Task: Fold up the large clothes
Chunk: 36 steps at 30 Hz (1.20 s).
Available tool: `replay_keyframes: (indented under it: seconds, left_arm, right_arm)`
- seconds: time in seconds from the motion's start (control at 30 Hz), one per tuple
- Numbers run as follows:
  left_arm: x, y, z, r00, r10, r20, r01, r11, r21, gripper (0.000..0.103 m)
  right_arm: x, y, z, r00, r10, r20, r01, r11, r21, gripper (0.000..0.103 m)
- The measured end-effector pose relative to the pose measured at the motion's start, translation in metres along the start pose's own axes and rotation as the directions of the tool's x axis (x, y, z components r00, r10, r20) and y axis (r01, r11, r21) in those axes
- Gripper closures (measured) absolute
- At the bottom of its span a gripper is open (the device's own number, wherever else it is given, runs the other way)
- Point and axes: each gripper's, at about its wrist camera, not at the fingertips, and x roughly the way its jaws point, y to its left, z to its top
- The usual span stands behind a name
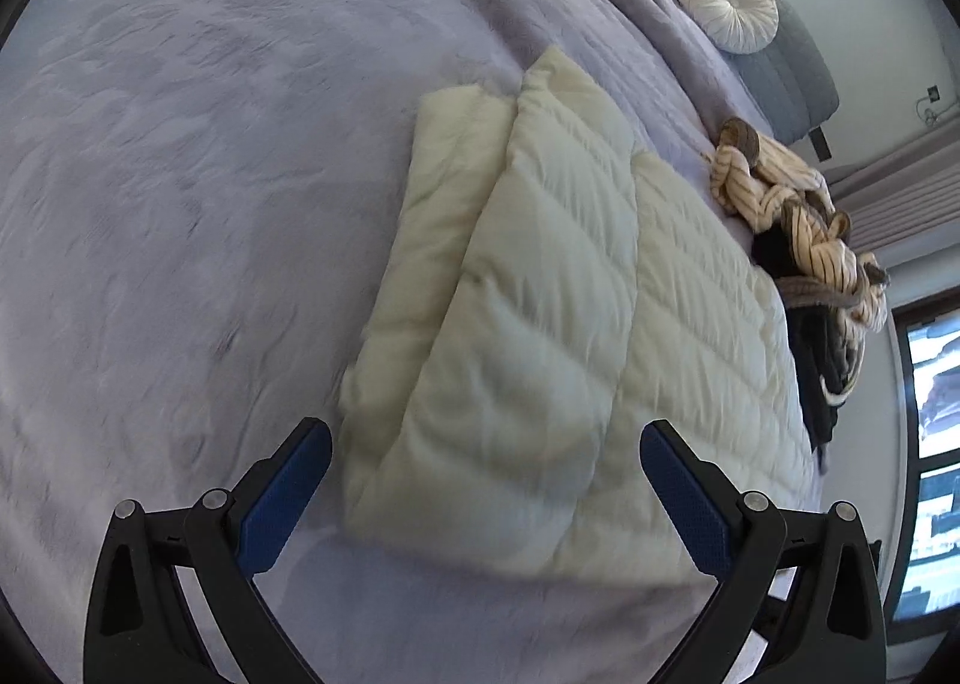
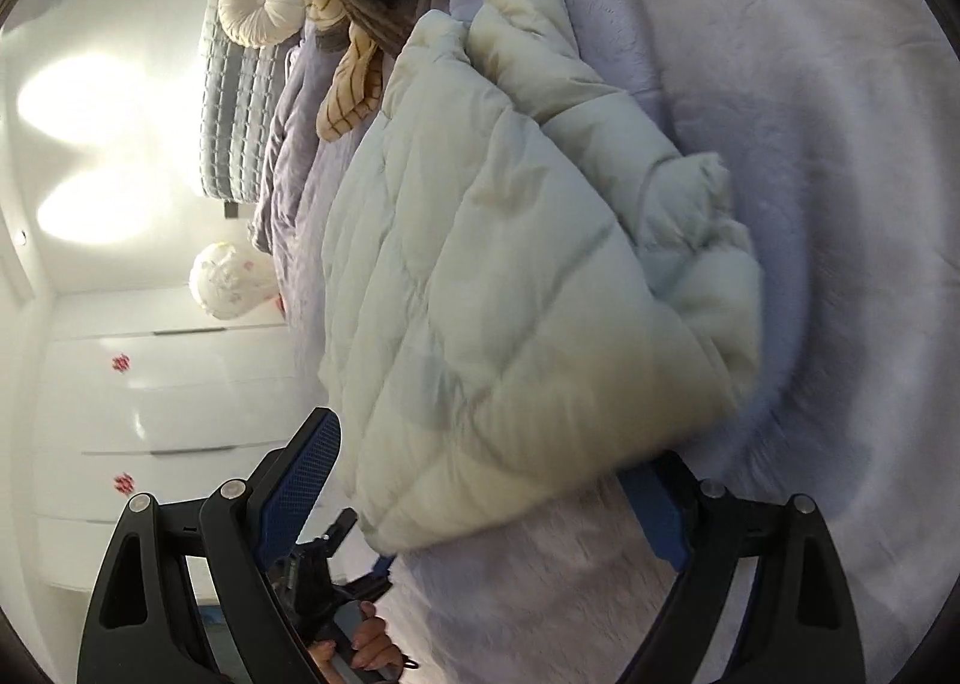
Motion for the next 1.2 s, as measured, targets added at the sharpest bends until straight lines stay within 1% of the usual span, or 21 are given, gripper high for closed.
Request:
replay_keyframes:
  seconds: [0.1, 0.17, 0.23, 0.27, 0.3, 0.33, 0.37, 0.4, 0.43, 0.47, 0.5, 0.53, 0.57, 0.63, 0.77, 0.87, 0.97, 1.0, 1.07, 1.2]
  left_arm:
    - [0.014, -0.005, 0.015, 1.000, -0.007, 0.005, 0.007, 1.000, 0.001, 0.000]
    - [0.024, -0.009, 0.023, 1.000, -0.005, 0.009, 0.005, 1.000, 0.007, 0.000]
    - [0.028, -0.010, 0.027, 1.000, -0.011, 0.013, 0.011, 1.000, 0.012, 0.008]
    - [0.029, -0.011, 0.027, 1.000, -0.017, 0.013, 0.017, 1.000, 0.017, 0.018]
    - [0.029, -0.012, 0.028, 1.000, -0.023, 0.011, 0.023, 0.999, 0.026, 0.032]
    - [0.029, -0.014, 0.029, 0.999, -0.031, 0.009, 0.030, 0.999, 0.041, 0.040]
    - [0.028, -0.017, 0.029, 0.999, -0.036, 0.008, 0.036, 0.998, 0.058, 0.053]
    - [0.026, -0.020, 0.029, 0.999, -0.039, 0.007, 0.039, 0.996, 0.078, 0.063]
    - [0.022, -0.023, 0.028, 0.999, -0.050, 0.006, 0.049, 0.994, 0.102, 0.068]
    - [0.019, -0.026, 0.028, 0.998, -0.059, 0.005, 0.058, 0.991, 0.121, 0.073]
    - [0.015, -0.030, 0.027, 0.997, -0.071, 0.006, 0.070, 0.989, 0.134, 0.077]
    - [0.011, -0.032, 0.027, 0.997, -0.081, 0.008, 0.079, 0.987, 0.141, 0.077]
    - [0.006, -0.033, 0.027, 0.996, -0.090, 0.012, 0.088, 0.985, 0.146, 0.077]
    - [-0.007, -0.033, 0.025, 0.994, -0.111, 0.015, 0.108, 0.983, 0.150, 0.078]
    - [-0.033, -0.031, 0.013, 0.992, -0.123, 0.000, 0.121, 0.977, 0.175, 0.077]
    - [-0.052, -0.028, -0.006, 0.992, -0.126, -0.016, 0.127, 0.973, 0.194, 0.077]
    - [-0.073, -0.017, -0.029, 0.990, -0.136, -0.041, 0.141, 0.972, 0.188, 0.078]
    - [-0.080, -0.013, -0.037, 0.989, -0.136, -0.049, 0.143, 0.972, 0.186, 0.078]
    - [-0.092, -0.005, -0.053, 0.989, -0.133, -0.064, 0.142, 0.973, 0.183, 0.078]
    - [-0.114, 0.012, -0.080, 0.989, -0.120, -0.091, 0.135, 0.973, 0.185, 0.078]
  right_arm:
    - [0.013, -0.004, 0.011, 0.999, 0.044, 0.004, -0.044, 0.999, 0.032, 0.011]
    - [0.019, -0.009, 0.018, 0.999, 0.050, 0.004, -0.050, 0.998, 0.043, 0.011]
    - [0.026, -0.013, 0.022, 0.998, 0.066, 0.011, -0.066, 0.996, 0.053, 0.011]
    - [0.028, -0.015, 0.023, 0.997, 0.072, 0.015, -0.073, 0.996, 0.061, 0.012]
    - [0.030, -0.016, 0.024, 0.997, 0.077, 0.017, -0.078, 0.994, 0.071, 0.012]
    - [0.031, -0.017, 0.024, 0.997, 0.080, 0.019, -0.081, 0.993, 0.080, 0.018]
    - [0.031, -0.019, 0.024, 0.997, 0.081, 0.018, -0.082, 0.993, 0.089, 0.031]
    - [0.032, -0.021, 0.025, 0.996, 0.083, 0.012, -0.084, 0.991, 0.100, 0.040]
    - [0.034, -0.024, 0.025, 0.995, 0.103, 0.005, -0.103, 0.988, 0.113, 0.059]
    - [0.034, -0.026, 0.025, 0.993, 0.119, 0.005, -0.119, 0.986, 0.121, 0.068]
    - [0.034, -0.026, 0.025, 0.991, 0.132, 0.009, -0.132, 0.983, 0.127, 0.072]
    - [0.033, -0.024, 0.024, 0.990, 0.139, 0.013, -0.140, 0.983, 0.123, 0.077]
    - [0.032, -0.022, 0.022, 0.989, 0.148, 0.018, -0.149, 0.982, 0.115, 0.079]
    - [0.028, -0.019, 0.019, 0.986, 0.166, 0.020, -0.167, 0.981, 0.102, 0.081]
    - [0.016, -0.010, 0.006, 0.983, 0.184, 0.005, -0.184, 0.980, 0.071, 0.081]
    - [0.004, -0.009, -0.008, 0.982, 0.187, -0.006, -0.186, 0.980, 0.068, 0.081]
    - [-0.008, -0.011, -0.027, 0.982, 0.191, -0.014, -0.189, 0.979, 0.079, 0.081]
    - [-0.014, -0.015, -0.038, 0.980, 0.198, -0.015, -0.195, 0.976, 0.092, 0.081]
    - [-0.021, -0.019, -0.040, 0.977, 0.211, -0.013, -0.208, 0.972, 0.113, 0.081]
    - [-0.036, -0.034, -0.071, 0.973, 0.230, -0.007, -0.227, 0.961, 0.157, 0.081]
